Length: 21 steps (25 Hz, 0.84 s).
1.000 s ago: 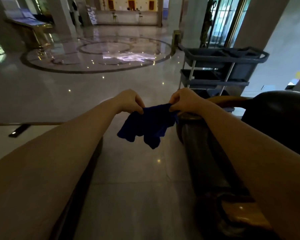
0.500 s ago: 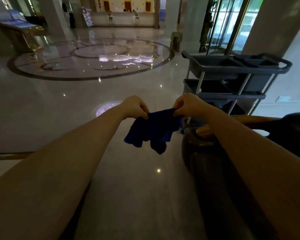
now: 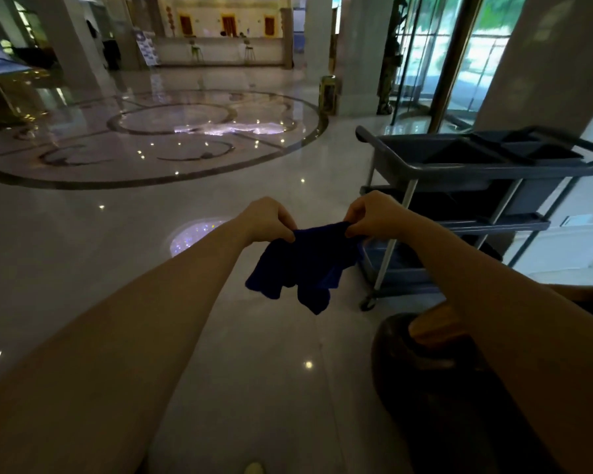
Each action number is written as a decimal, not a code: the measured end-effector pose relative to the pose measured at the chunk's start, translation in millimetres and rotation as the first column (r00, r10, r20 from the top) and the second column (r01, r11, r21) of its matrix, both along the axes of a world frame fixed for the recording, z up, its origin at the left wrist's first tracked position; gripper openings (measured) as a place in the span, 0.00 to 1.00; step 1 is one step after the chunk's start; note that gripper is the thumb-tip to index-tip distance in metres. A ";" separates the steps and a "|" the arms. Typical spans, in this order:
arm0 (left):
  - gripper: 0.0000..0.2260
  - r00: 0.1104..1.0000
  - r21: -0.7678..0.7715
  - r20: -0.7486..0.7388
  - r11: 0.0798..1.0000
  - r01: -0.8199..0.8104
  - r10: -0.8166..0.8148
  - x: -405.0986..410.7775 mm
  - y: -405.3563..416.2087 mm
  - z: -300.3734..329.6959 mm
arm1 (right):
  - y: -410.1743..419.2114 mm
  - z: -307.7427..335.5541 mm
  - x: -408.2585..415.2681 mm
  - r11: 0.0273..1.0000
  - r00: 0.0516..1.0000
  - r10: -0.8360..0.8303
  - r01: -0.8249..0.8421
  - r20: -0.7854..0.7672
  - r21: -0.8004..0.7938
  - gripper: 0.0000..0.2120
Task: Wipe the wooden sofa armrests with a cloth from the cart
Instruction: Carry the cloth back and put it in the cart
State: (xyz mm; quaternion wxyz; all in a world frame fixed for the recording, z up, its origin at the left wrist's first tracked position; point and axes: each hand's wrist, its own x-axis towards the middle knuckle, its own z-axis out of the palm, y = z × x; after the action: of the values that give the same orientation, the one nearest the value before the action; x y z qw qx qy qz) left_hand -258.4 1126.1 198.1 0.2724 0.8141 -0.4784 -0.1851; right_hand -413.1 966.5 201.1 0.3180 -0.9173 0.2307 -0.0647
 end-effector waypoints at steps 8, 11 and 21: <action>0.09 0.976 0.044 0.064 0.978 0.204 -0.207 160.8 -184.2 27.1 | -146.1 16.7 132.5 0.971 0.971 -0.236 0.238 0.048 -0.032 0.04; 0.09 0.963 0.065 0.069 0.964 0.258 -0.262 204.1 -257.9 25.3 | -207.8 14.2 168.0 0.959 0.959 -0.281 0.281 0.025 -0.035 0.06; 0.08 0.933 0.025 0.047 0.934 0.357 -0.357 300.1 -515.2 21.3 | -436.1 14.7 250.1 0.911 0.913 -0.406 0.408 0.043 -0.057 0.07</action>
State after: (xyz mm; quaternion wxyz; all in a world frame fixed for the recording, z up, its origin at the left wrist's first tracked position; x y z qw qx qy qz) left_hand 41.7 610.9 219.4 0.2155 0.7202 -0.6235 -0.2146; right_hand -163.1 530.4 215.8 0.2710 -0.8580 0.4095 -0.1509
